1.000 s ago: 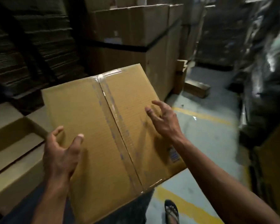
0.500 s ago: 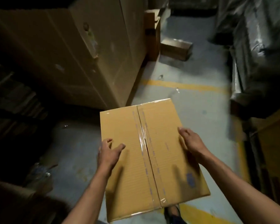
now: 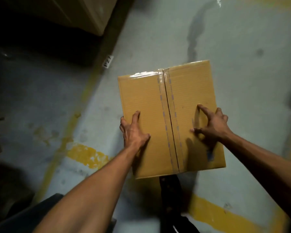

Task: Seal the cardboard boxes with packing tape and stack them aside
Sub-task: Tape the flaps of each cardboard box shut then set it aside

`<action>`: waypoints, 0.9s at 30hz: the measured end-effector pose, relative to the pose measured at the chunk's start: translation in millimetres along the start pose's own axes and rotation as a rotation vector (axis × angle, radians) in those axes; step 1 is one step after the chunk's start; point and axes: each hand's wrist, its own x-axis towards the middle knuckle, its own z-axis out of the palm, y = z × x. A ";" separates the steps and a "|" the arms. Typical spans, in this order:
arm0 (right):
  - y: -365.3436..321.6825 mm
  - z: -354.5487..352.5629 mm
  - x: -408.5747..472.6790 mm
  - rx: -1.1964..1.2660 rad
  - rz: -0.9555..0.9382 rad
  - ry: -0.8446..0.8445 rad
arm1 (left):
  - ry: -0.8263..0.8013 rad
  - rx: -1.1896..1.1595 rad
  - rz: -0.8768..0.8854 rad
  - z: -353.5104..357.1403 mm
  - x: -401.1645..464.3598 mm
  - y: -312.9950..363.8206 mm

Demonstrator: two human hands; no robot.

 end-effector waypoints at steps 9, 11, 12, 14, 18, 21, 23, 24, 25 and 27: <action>52.8 54.6 40.9 -0.307 -0.033 -0.235 | -0.504 0.372 0.008 67.7 33.9 -36.7; 45.3 50.0 18.1 -0.326 -0.057 -0.225 | -0.500 0.381 0.052 51.9 12.5 -30.3; 39.9 45.5 2.1 -0.337 -0.080 -0.204 | -0.481 0.363 0.076 40.0 -2.5 -25.5; 24.1 32.9 -40.1 -0.309 -0.136 -0.176 | -0.455 0.293 0.093 8.0 -40.9 -16.4; -20.1 -4.5 -153.0 -0.158 -0.176 -0.214 | -0.522 0.123 0.001 -80.0 -143.9 7.8; -62.5 -28.4 -257.0 -0.100 -0.267 -0.145 | -0.458 0.002 0.008 -162.5 -236.6 12.4; -96.4 -39.7 -333.9 -0.106 -0.337 -0.125 | -0.375 -0.095 0.040 -220.9 -304.6 4.0; -114.2 -42.5 -374.9 -0.116 -0.378 -0.131 | -0.328 -0.155 0.052 -250.6 -341.2 -4.6; -130.7 -42.4 -415.4 -0.122 -0.424 -0.133 | -0.266 -0.218 0.066 -279.8 -378.8 -16.1; -162.5 -34.9 -495.1 -0.123 -0.541 -0.114 | -0.118 -0.349 0.092 -332.6 -457.2 -52.3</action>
